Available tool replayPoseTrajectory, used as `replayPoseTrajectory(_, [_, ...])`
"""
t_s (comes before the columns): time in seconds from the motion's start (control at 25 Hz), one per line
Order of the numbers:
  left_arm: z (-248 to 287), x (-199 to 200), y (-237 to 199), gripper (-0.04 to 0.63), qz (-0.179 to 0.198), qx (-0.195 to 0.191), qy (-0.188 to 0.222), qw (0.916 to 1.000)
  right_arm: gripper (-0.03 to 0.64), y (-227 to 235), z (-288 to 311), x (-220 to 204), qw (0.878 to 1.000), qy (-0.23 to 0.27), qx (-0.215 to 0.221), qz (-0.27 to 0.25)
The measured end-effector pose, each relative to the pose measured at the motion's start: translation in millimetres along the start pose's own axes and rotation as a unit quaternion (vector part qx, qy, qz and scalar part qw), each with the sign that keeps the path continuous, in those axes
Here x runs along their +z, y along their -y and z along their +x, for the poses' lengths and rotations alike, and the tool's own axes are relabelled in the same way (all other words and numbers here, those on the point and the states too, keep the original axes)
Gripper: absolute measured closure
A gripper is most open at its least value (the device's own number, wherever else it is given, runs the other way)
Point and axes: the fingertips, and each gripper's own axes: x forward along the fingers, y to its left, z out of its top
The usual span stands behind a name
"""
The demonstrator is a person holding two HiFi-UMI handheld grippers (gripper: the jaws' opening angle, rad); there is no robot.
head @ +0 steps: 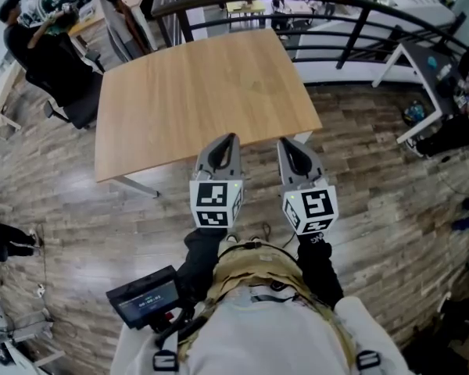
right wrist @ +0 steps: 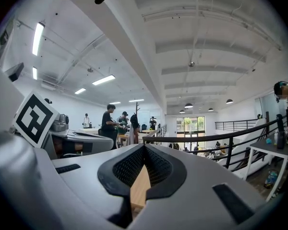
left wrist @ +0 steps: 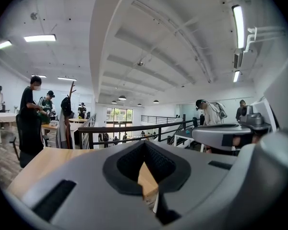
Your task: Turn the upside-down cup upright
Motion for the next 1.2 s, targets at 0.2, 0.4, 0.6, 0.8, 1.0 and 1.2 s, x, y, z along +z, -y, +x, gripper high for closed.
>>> replayPoseTrajectory(0.2, [9.4, -7.4, 10.1, 0.595, 0.005, 0.005, -0.004, 1.0000, 0.595, 6.5, -0.4, -10.0, 1.000, -0.004, 0.018, -0.006])
replayPoseTrajectory(0.4, [13.9, -20.0, 15.3, 0.595, 0.001, 0.020, -0.017, 0.9997, 0.595, 16.2, -5.0, -22.6, 1.000, -0.014, 0.024, 0.001])
replayPoseTrajectory(0.6, [26.5, -26.9, 9.7, 0.595, 0.000, 0.024, -0.021, 0.9995, 0.595, 22.8, 8.1, -35.2, 0.999, -0.025, 0.021, 0.007])
replayPoseTrajectory(0.8, [47.5, -40.4, -12.8, 0.595, -0.011, 0.029, -0.036, 0.9989, 0.595, 17.6, 38.1, -47.1, 0.999, -0.039, 0.031, 0.002])
replayPoseTrajectory(1.0, [92.8, -45.5, -41.9, 0.595, -0.024, 0.023, -0.037, 0.9988, 0.595, 34.6, 81.3, -60.0, 0.998, -0.056, 0.017, -0.002])
replayPoseTrajectory(1.2, [150.4, -37.1, -76.4, 0.595, -0.035, 0.021, -0.040, 0.9984, 0.595, 60.9, 146.4, -54.8, 0.998, -0.062, 0.011, -0.010])
